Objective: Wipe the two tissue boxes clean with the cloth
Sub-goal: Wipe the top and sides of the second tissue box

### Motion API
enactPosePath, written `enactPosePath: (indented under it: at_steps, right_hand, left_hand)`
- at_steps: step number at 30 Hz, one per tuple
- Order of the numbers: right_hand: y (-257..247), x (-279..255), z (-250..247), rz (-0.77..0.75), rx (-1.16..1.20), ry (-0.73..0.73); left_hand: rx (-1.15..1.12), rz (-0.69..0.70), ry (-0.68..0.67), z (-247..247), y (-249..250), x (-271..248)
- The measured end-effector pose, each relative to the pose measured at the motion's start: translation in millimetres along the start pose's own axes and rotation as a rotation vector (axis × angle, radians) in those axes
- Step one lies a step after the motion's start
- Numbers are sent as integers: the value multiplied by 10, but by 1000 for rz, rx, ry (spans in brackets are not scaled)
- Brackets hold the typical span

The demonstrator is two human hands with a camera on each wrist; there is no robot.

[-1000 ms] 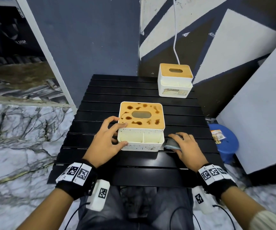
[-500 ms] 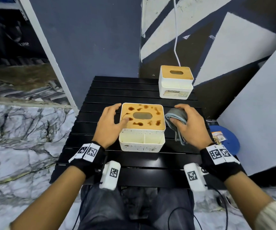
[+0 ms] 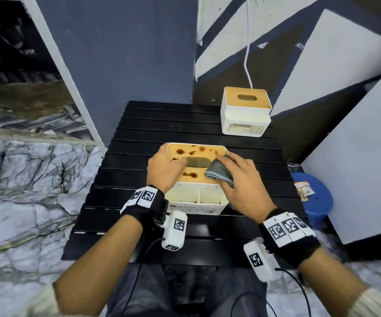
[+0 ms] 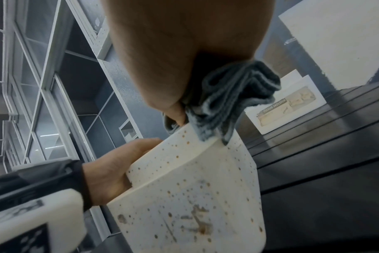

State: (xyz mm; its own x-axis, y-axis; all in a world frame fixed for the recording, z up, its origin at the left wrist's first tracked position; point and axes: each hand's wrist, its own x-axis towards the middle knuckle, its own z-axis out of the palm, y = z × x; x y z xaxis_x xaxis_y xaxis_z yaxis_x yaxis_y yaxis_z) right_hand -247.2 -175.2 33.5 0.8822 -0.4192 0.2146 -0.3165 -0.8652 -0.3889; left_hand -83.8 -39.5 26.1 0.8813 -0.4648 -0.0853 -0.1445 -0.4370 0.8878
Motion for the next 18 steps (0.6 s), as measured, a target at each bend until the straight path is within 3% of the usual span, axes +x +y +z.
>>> enactPosePath:
  at_steps: [7,15,18]
  right_hand:
    - [0,404,10,64,-19,-38]
    - [2,2,-8,-30,-31,-62]
    - [20,110,-2,-15,-18,-52]
  left_hand:
    - [-9,6,-3,-19,-34,15]
    - [-20,-55,35,47,-38,-1]
    - [-6,-43,18,51,-53,5]
